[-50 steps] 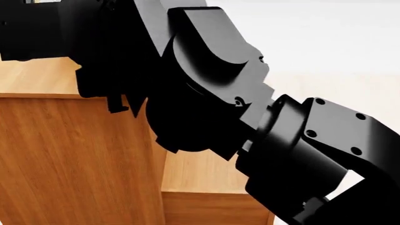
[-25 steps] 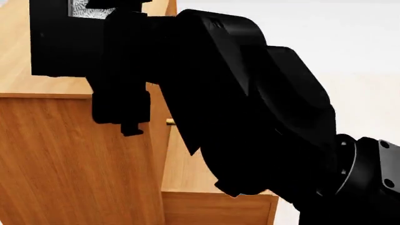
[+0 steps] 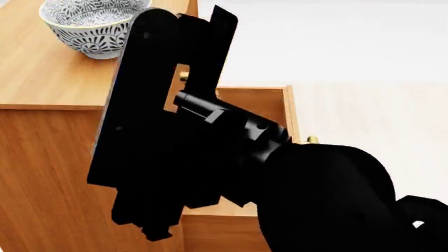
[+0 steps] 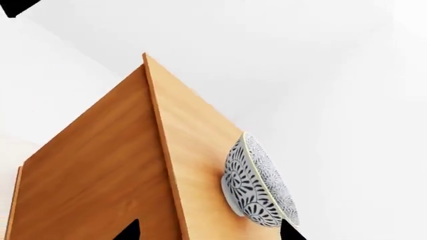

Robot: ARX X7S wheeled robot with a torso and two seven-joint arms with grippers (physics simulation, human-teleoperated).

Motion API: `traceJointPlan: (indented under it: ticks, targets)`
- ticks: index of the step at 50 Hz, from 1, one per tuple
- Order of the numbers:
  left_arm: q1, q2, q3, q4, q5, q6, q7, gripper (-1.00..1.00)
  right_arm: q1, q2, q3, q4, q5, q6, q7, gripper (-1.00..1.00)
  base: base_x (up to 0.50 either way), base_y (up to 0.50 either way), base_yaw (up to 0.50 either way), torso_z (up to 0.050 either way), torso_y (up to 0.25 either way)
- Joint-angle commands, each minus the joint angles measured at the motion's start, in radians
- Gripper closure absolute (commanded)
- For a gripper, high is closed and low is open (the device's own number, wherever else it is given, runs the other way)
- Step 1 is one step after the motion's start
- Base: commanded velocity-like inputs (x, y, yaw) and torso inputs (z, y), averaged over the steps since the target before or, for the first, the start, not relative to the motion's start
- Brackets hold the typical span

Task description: Put the bowl on top of the cabinet.

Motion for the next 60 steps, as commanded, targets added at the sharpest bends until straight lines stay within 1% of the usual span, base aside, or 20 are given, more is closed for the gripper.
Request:
traceJointPlan:
  ticks: [1,4,5,7,9,13,14,17,20,22,27,30,34,39,40,46,54,60]
  targets:
    - [0.002,0.000,0.000,-0.002,-0.002,0.005,0.000,-1.00,-0.204,-0.010,0.224,-0.171,0.123,0.139,0.134,-1.00,0.00,0.00,0.00,0.000,0.000]
    - [0.000,0.000,0.001,-0.005,-0.001,0.007,0.001,-1.00,-0.277,-0.037,0.327,-0.199,0.176,0.181,0.166,-1.00,0.00,0.00,0.00,0.000,0.000]
    - [0.000,0.000,0.002,-0.006,-0.001,0.008,0.002,-1.00,-0.328,-0.053,0.392,-0.218,0.207,0.202,0.181,-1.00,0.00,0.00,0.00,0.000,0.000]
    - [0.001,0.000,0.002,-0.006,-0.001,0.009,0.003,-1.00,-0.354,-0.061,0.427,-0.228,0.227,0.212,0.186,-1.00,0.00,0.00,0.00,0.000,0.000]
    - [0.002,0.001,0.002,-0.006,0.000,0.009,0.002,-1.00,-0.412,-0.078,0.503,-0.238,0.262,0.231,0.197,-1.00,0.00,0.00,0.00,0.000,0.000]
    - [0.002,0.000,0.004,-0.006,0.002,0.009,0.002,-1.00,-0.468,-0.102,0.594,-0.243,0.307,0.249,0.204,-1.00,0.00,0.00,0.00,0.000,0.000]
    - [0.002,0.000,0.004,-0.006,0.002,0.009,0.001,-1.00,-0.498,-0.116,0.643,-0.246,0.332,0.256,0.204,-1.00,0.00,0.00,0.00,0.000,0.000]
    - [0.002,-0.001,0.004,-0.007,0.002,0.010,0.002,-1.00,-0.541,-0.137,0.715,-0.249,0.366,0.266,0.208,-1.00,0.00,0.00,0.00,0.000,0.000]
    - [0.000,-0.001,0.006,-0.008,0.003,0.011,0.002,-1.00,-0.593,-0.176,0.827,-0.247,0.426,0.291,0.213,-1.00,0.00,0.00,0.00,0.000,0.000]
    - [0.000,-0.002,0.007,-0.007,0.004,0.010,0.001,-1.00,-0.611,-0.183,0.858,-0.247,0.439,0.293,0.215,-1.00,0.00,0.00,0.00,0.000,0.000]
    - [0.000,-0.003,0.007,-0.004,0.004,0.008,-0.002,-1.00,-0.652,-0.230,0.999,-0.238,0.526,0.334,0.224,-1.00,0.00,0.00,0.00,0.000,0.000]
    - [0.001,-0.004,0.007,-0.002,0.004,0.007,-0.004,-1.00,-0.680,-0.235,1.042,-0.226,0.541,0.330,0.222,-1.00,0.00,0.00,0.00,0.000,0.000]
    - [0.002,-0.005,0.007,0.000,0.003,0.005,-0.006,-1.00,-0.729,-0.233,1.068,-0.215,0.529,0.307,0.219,-1.00,0.00,0.00,0.00,0.000,0.000]
    - [0.003,-0.006,0.007,-0.001,0.001,0.006,-0.006,-1.00,-0.795,-0.207,1.063,-0.184,0.468,0.253,0.214,-1.00,0.00,0.00,0.00,0.000,0.000]
    - [0.003,-0.006,0.007,-0.002,0.001,0.007,-0.005,-1.00,-0.823,-0.204,1.072,-0.169,0.451,0.226,0.203,-1.00,0.00,0.00,0.00,0.000,0.000]
    - [0.002,-0.007,0.008,-0.006,0.000,0.008,-0.005,-1.00,-0.875,-0.190,1.107,-0.125,0.413,0.179,0.198,-1.00,0.00,0.00,0.00,0.000,0.000]
    - [0.002,-0.010,0.007,-0.006,-0.001,0.006,-0.007,-1.00,-0.955,-0.170,1.179,-0.078,0.363,0.121,0.196,-1.00,0.00,0.00,0.00,0.000,0.000]
    - [0.004,-0.011,0.007,-0.004,-0.002,0.004,-0.009,-1.00,-1.024,-0.172,1.265,-0.049,0.340,0.080,0.196,-1.00,0.00,0.00,0.00,0.000,0.000]
